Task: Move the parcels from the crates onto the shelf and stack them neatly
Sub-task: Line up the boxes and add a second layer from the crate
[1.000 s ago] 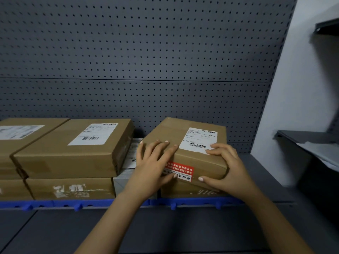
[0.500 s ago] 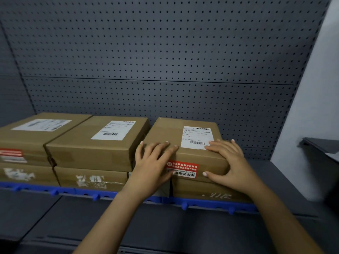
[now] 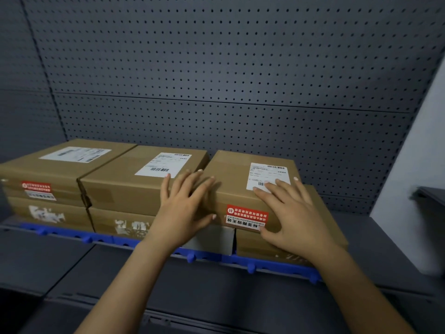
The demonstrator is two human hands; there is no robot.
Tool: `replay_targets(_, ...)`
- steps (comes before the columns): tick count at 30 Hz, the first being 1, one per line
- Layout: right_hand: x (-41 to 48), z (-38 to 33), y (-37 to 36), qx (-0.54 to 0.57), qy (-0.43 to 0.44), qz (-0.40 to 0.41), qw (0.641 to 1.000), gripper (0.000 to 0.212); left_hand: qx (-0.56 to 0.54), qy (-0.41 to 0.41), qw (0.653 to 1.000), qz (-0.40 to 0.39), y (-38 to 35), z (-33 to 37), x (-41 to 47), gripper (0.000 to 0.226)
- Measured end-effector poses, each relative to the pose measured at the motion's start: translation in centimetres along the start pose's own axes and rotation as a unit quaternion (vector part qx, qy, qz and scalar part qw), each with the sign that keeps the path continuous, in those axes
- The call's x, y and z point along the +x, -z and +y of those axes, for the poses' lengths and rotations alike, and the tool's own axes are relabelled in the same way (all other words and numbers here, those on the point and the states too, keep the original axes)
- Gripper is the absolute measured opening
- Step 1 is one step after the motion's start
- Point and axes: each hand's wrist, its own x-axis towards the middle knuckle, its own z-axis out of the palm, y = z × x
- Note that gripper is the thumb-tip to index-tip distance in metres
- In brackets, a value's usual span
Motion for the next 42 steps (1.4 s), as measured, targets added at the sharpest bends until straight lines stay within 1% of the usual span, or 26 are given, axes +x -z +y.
replay_targets(5, 1.7, -2.7, -0.4, 0.027, 0.007, -0.012, 1.0, 0.079, 0.023, 0.043, 0.998, -0.033, 0.7, -2.1, -0.8, 0.096)
replay_targets(9, 2.3, -3.4, -0.7, 0.05, 0.0, -0.006, 0.999, 0.075, 0.02, 0.073, 0.995, -0.062, 0.5, -3.1, -1.5, 0.103)
replay_targets(20, 2.4, -3.8, -0.5, 0.066, -0.013, 0.009, 0.998, 0.066, -0.002, 0.053, 0.997, -0.063, 0.2, -4.0, -2.0, 0.099)
replay_targets(42, 2.8, -4.1, -0.5, 0.08, -0.029, 0.007, 0.996, 0.064, -0.004, 0.038, 0.997, -0.063, 0.7, -4.5, -2.2, 0.091)
